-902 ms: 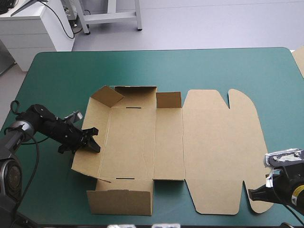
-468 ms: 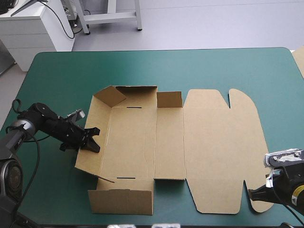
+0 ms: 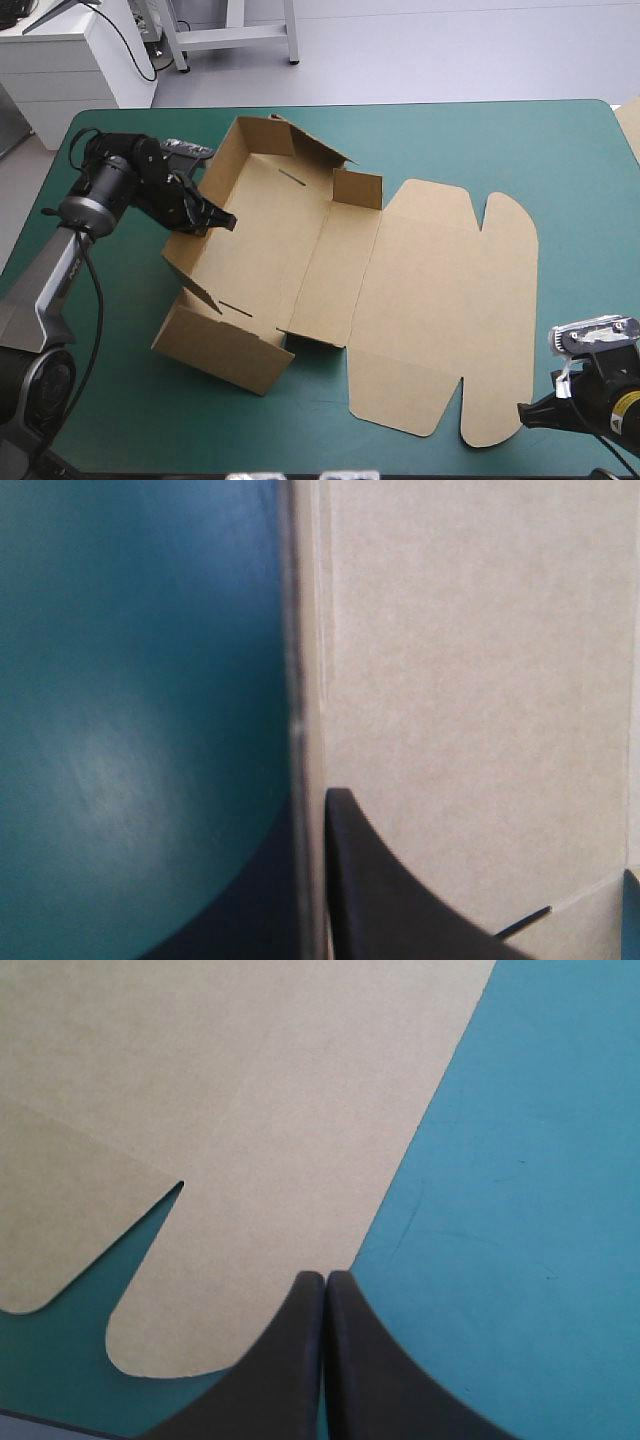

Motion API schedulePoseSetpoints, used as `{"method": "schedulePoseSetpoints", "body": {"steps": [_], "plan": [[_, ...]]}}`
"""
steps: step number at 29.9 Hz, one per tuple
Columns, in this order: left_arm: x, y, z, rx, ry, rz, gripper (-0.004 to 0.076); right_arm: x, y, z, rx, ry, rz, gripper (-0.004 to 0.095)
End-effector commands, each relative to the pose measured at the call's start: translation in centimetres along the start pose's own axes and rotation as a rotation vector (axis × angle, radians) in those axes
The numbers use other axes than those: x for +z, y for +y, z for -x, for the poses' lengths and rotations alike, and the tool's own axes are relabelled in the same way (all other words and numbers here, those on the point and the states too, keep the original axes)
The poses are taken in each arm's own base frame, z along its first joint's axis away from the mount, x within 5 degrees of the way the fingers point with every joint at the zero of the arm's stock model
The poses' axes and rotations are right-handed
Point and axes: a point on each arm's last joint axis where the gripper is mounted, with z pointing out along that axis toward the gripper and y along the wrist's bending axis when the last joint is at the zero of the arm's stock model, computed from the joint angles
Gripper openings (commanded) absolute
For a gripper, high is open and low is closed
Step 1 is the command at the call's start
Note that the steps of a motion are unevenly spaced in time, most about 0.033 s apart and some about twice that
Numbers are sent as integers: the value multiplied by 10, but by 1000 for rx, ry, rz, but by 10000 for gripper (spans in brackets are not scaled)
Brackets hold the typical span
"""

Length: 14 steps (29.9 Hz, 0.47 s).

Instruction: Fold the box

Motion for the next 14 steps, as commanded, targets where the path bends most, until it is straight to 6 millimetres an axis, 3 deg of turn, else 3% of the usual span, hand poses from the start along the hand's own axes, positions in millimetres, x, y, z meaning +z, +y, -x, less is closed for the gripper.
{"method": "schedulePoseSetpoints", "body": {"steps": [1, 10, 14], "plan": [[-38, -26, 16, 147, -77, 99, -8, -5, -1, 5, -4, -26, -3, -21], [-2, -77, 38, 573, -19, 377, -8, -5, 1, 4, 6, -20, 20, -21], [-1, -100, 44, 691, -82, 486, -8, -5, 2, 4, 9, -19, 23, -20]]}}
